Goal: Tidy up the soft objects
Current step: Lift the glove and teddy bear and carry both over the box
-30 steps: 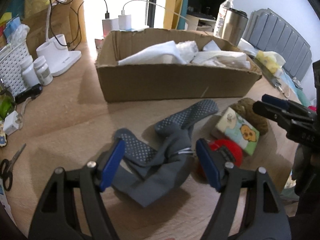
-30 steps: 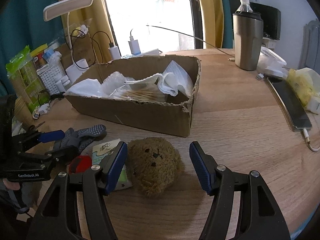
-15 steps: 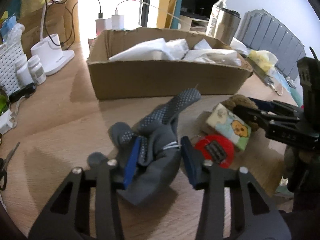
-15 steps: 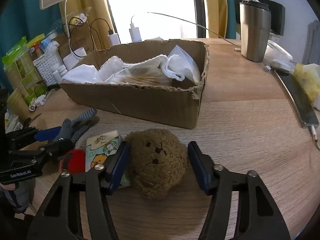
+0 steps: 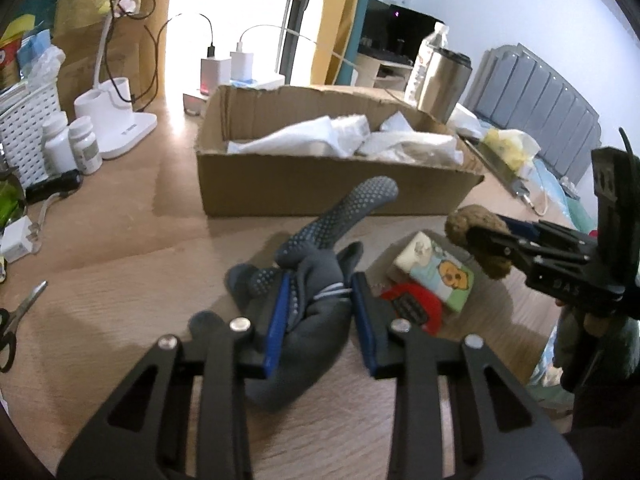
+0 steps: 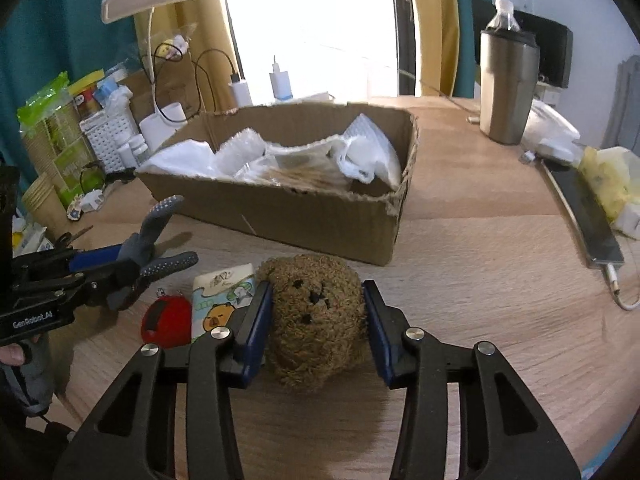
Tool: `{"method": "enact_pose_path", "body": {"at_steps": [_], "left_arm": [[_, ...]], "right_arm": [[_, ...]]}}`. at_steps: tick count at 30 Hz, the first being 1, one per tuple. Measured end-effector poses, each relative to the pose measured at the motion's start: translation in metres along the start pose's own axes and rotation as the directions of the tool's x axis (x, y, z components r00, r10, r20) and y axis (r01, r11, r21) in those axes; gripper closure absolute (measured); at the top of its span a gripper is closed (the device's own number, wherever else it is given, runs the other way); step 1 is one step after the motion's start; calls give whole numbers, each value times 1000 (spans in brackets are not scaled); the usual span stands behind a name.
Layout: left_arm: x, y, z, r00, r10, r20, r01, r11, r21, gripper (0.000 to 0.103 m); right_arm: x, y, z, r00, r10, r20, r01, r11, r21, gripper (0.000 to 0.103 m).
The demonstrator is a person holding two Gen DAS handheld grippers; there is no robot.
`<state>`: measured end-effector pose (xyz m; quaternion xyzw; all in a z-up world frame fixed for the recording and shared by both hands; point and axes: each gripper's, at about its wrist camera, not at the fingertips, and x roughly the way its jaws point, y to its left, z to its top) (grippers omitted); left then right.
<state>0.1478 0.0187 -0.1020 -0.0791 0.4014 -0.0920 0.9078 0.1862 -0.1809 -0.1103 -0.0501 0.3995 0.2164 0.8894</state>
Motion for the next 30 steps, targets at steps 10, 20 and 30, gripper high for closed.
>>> {"method": "enact_pose_path", "body": {"at_steps": [10, 20, 30], "left_arm": [[-22, 3, 4, 999, -12, 48, 13, 1000, -13, 71], [-46, -2, 13, 992, -45, 120, 44, 999, 10, 71], [-59, -5, 28, 982, -24, 186, 21, 1000, 17, 70]], "right_arm": [[-23, 7, 4, 999, -8, 47, 8, 1000, -12, 57], [-40, 12, 14, 996, -4, 84, 8, 999, -38, 57], [-54, 17, 27, 993, 5, 121, 4, 997, -72, 57]]}}
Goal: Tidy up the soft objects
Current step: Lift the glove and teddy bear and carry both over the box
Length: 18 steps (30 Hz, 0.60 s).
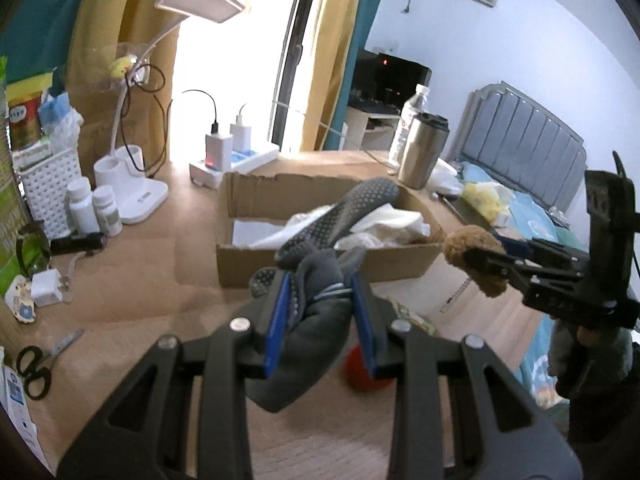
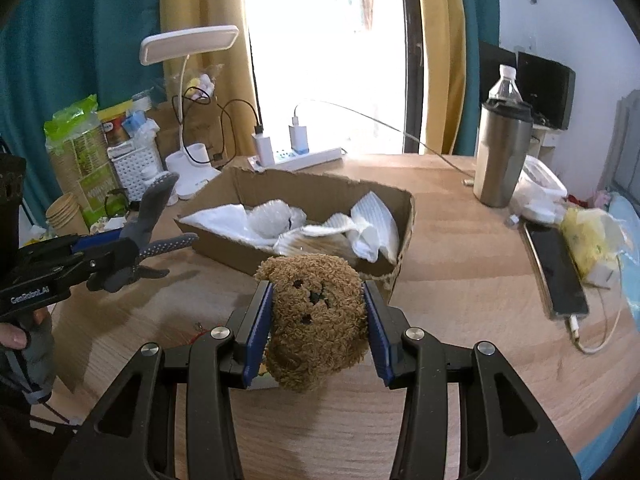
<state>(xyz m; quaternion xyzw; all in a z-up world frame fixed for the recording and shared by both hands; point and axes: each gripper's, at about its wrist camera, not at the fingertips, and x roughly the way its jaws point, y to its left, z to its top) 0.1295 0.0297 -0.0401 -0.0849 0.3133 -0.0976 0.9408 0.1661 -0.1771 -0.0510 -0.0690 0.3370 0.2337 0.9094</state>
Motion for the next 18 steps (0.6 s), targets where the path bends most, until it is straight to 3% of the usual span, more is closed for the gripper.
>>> {"method": "enact_pose_path", "body": {"at_steps": [18], "left_arm": [[6, 15, 37, 994, 78, 74, -78, 997, 6, 70]], "right_arm": [[4, -14, 30, 996, 43, 76, -44, 999, 1, 57]]}}
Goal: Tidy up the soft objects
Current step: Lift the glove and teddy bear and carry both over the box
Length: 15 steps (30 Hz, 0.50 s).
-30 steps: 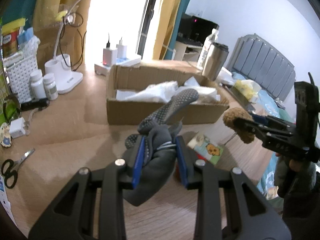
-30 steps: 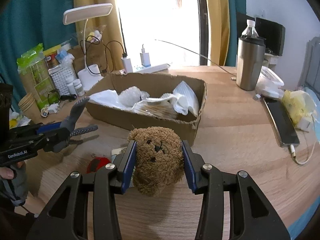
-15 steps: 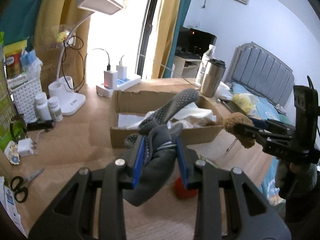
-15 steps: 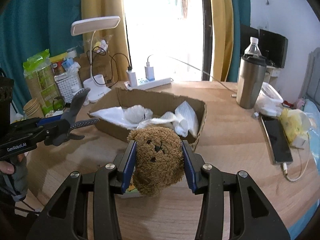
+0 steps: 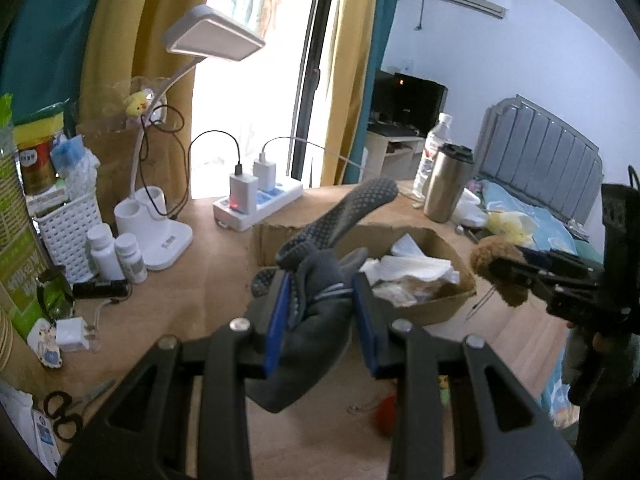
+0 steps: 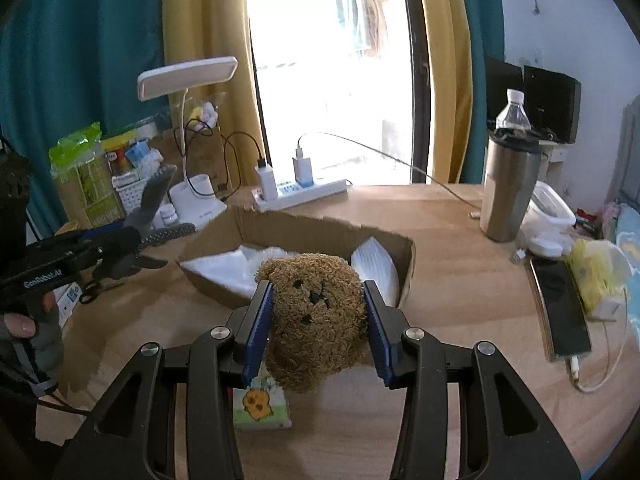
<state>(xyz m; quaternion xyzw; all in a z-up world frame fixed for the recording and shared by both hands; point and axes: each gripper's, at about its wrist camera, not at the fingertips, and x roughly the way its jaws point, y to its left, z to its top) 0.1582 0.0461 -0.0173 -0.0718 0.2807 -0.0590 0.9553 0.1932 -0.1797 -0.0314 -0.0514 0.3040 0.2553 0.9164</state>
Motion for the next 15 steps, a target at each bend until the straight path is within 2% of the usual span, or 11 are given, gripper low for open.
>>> {"method": "enact_pose_path", "body": {"at_steps": [15], "left_arm": [[39, 1, 14, 1000, -16, -16, 16, 1000, 5, 69]], "right_arm": [[27, -18, 20, 1000, -1, 8, 1, 1000, 14, 57]]}}
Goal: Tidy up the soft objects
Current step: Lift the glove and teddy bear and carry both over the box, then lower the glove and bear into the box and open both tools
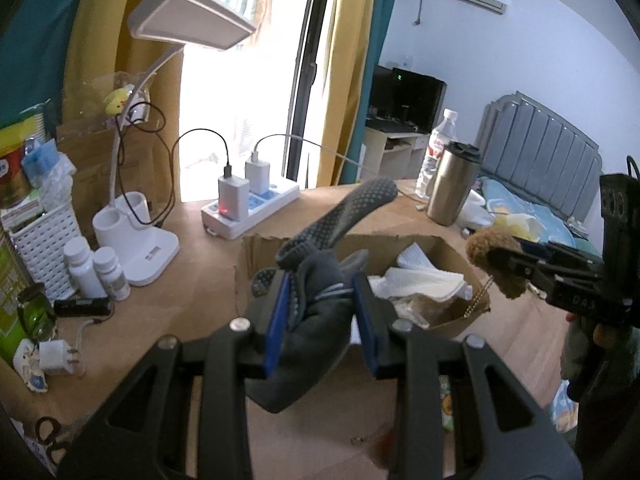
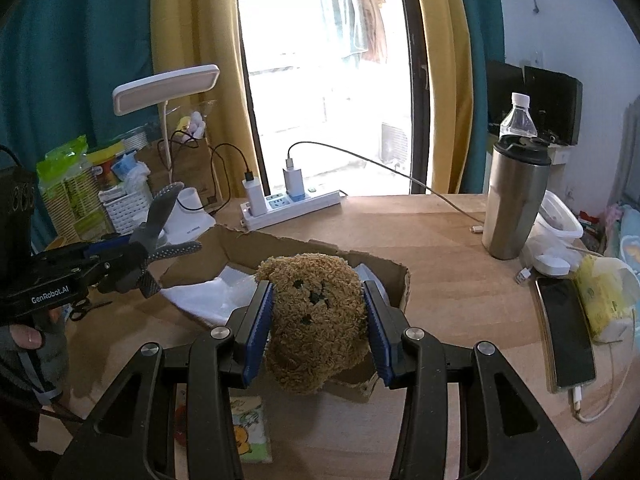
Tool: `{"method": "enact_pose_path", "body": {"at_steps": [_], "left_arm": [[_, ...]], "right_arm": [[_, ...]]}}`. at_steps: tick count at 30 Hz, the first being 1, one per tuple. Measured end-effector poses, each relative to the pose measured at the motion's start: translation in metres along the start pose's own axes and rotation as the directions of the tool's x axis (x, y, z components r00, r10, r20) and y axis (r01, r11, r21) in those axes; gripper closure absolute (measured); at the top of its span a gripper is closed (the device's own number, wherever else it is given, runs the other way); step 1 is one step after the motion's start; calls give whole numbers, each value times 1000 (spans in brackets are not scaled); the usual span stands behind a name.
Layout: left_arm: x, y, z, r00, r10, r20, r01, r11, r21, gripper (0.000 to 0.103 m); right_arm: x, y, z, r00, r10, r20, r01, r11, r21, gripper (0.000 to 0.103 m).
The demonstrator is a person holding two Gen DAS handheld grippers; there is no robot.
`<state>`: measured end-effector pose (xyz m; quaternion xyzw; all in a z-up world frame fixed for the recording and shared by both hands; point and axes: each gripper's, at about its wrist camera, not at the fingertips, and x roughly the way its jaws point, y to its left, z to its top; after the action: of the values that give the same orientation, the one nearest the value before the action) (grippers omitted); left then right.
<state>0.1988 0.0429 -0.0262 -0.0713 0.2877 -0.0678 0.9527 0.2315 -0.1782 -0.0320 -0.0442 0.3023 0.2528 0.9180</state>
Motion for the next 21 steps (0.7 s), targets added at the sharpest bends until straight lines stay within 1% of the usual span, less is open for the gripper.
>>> {"method": "enact_pose_path", "body": {"at_steps": [11, 21], "left_arm": [[37, 11, 7, 1000, -4, -26, 3, 999, -33, 69], [73, 20, 5, 997, 2, -82, -5, 999, -42, 69]], "right_arm": [[32, -17, 7, 1000, -6, -20, 6, 1000, 27, 56], [64, -23, 10, 999, 1, -50, 1, 999, 33, 56]]}}
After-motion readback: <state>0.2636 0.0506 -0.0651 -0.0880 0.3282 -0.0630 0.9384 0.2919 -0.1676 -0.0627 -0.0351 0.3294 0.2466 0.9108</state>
